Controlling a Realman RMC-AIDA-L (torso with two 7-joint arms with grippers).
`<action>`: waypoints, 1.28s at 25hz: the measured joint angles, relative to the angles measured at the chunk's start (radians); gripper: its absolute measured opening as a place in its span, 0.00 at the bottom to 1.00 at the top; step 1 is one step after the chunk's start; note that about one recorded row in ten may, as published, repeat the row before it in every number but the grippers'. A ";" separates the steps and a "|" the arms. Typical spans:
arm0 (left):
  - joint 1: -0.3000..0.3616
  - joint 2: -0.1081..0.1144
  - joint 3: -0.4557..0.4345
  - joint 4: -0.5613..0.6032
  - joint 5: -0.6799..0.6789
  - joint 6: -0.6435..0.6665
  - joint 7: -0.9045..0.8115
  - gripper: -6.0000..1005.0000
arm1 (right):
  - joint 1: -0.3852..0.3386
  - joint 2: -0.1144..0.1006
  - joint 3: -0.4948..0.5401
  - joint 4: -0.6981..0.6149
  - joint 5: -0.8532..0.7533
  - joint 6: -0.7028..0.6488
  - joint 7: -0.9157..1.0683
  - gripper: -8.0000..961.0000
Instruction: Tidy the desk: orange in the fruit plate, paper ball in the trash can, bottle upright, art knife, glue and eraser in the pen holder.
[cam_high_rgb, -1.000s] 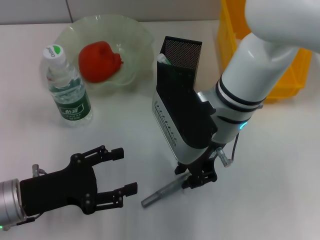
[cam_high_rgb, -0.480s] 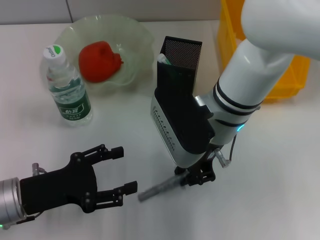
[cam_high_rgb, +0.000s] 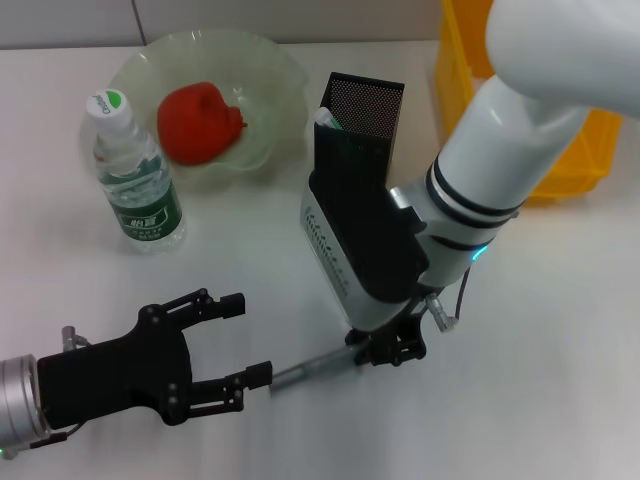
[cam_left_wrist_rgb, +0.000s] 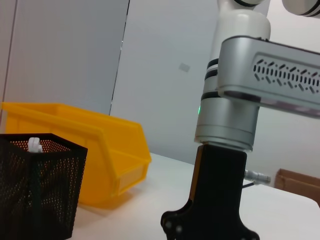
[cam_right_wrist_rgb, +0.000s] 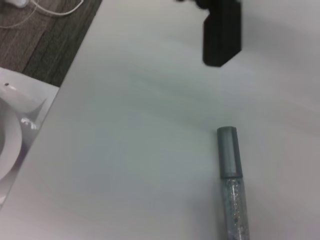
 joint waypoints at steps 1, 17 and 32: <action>0.001 0.002 0.000 0.000 -0.001 0.000 0.000 0.84 | -0.002 0.000 0.014 -0.004 0.000 -0.005 0.000 0.18; 0.014 0.009 -0.087 0.039 -0.004 0.046 0.000 0.84 | -0.239 -0.007 0.587 -0.108 0.097 -0.070 -0.170 0.16; -0.010 0.005 -0.108 0.053 0.002 0.043 -0.013 0.84 | -0.437 -0.005 0.695 -0.051 0.616 -0.019 -0.376 0.15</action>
